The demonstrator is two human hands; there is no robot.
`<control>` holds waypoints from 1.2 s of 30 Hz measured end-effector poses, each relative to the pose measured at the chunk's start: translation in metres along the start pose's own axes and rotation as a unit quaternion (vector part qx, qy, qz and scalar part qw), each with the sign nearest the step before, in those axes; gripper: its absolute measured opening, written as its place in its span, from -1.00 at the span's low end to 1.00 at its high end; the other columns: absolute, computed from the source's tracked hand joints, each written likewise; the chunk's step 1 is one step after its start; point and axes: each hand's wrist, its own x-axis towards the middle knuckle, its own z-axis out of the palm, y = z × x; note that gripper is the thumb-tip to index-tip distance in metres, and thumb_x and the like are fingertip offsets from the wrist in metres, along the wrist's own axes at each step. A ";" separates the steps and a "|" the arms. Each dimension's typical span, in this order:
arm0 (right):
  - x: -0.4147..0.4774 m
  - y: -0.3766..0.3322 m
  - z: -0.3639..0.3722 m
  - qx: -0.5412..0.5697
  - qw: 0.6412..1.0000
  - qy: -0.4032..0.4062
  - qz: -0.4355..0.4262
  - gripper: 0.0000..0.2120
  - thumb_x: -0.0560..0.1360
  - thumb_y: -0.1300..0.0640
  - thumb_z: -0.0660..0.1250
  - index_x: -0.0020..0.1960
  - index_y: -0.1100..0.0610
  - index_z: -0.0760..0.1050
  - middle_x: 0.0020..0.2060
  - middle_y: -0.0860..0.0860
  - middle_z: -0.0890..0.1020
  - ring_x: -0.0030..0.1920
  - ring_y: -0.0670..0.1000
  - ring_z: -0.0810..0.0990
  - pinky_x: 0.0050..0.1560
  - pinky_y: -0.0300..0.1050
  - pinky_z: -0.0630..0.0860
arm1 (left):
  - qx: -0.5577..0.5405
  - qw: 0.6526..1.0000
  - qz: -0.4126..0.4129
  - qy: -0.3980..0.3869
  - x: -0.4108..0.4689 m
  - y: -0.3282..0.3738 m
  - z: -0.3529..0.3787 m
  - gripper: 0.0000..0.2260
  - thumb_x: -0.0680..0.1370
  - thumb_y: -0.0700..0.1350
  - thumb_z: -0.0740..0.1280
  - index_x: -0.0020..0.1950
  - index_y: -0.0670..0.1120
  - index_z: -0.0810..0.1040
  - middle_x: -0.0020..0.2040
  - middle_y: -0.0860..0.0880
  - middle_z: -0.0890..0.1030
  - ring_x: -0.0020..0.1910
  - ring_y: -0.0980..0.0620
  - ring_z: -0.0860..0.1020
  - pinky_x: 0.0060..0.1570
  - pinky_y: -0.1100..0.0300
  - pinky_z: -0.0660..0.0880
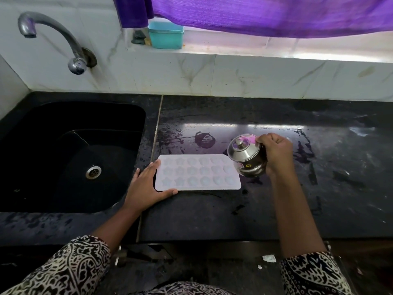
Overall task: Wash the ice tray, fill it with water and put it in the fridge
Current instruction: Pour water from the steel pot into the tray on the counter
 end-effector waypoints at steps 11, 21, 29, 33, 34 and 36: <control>0.000 0.006 -0.013 0.051 0.998 0.025 0.021 -0.69 0.37 0.35 0.33 -0.44 0.13 0.31 -0.63 -0.12 0.34 -0.55 -0.14 0.28 -0.51 -0.36 0.29 | 0.007 1.000 0.000 0.004 0.000 0.000 0.001 0.09 0.19 0.57 0.17 0.56 -0.04 0.16 0.55 0.05 0.26 0.54 0.10 0.17 0.51 0.01 -0.04; -0.005 0.008 -0.017 -0.036 0.998 0.026 -0.039 -0.62 0.37 0.35 0.34 -0.48 0.10 0.24 -0.66 -0.16 0.25 -0.60 -0.18 0.18 -0.55 -0.37 0.23 | 0.005 1.000 0.001 0.005 -0.001 0.000 0.001 0.08 0.20 0.56 0.17 0.57 -0.03 0.16 0.55 0.05 0.25 0.53 0.11 0.16 0.51 0.01 -0.04; -0.009 0.004 -0.015 -0.083 0.994 0.027 -0.062 -0.64 0.36 0.32 0.35 -0.48 0.10 0.25 -0.64 -0.16 0.23 -0.58 -0.18 0.16 -0.53 -0.32 0.21 | 0.006 1.000 0.000 0.001 -0.001 0.002 -0.001 0.09 0.19 0.58 0.15 0.57 -0.03 0.14 0.55 0.07 0.24 0.54 0.12 0.14 0.51 0.01 -0.04; -0.009 0.001 -0.014 -0.085 0.994 0.031 -0.063 -0.63 0.36 0.32 0.35 -0.48 0.10 0.24 -0.67 -0.17 0.23 -0.60 -0.19 0.16 -0.56 -0.36 0.21 | 0.004 1.000 0.002 0.003 -0.001 0.001 -0.001 0.09 0.19 0.58 0.16 0.57 -0.03 0.15 0.55 0.07 0.24 0.54 0.11 0.14 0.51 0.00 -0.04; -0.009 0.001 -0.015 -0.086 0.994 0.033 -0.064 -0.63 0.36 0.32 0.35 -0.48 0.09 0.24 -0.68 -0.17 0.24 -0.61 -0.20 0.17 -0.57 -0.37 0.22 | 0.003 1.000 0.002 0.003 -0.001 0.001 0.000 0.09 0.19 0.58 0.16 0.57 -0.03 0.15 0.55 0.07 0.24 0.54 0.11 0.14 0.51 0.00 -0.04; -0.009 0.000 -0.016 -0.087 0.994 0.034 -0.064 -0.62 0.37 0.31 0.35 -0.48 0.09 0.24 -0.68 -0.17 0.24 -0.62 -0.19 0.18 -0.58 -0.38 0.22 | 0.002 1.000 0.001 0.002 -0.001 0.001 -0.001 0.10 0.19 0.58 0.16 0.57 -0.02 0.14 0.55 0.07 0.23 0.54 0.11 0.14 0.52 -0.01 -0.04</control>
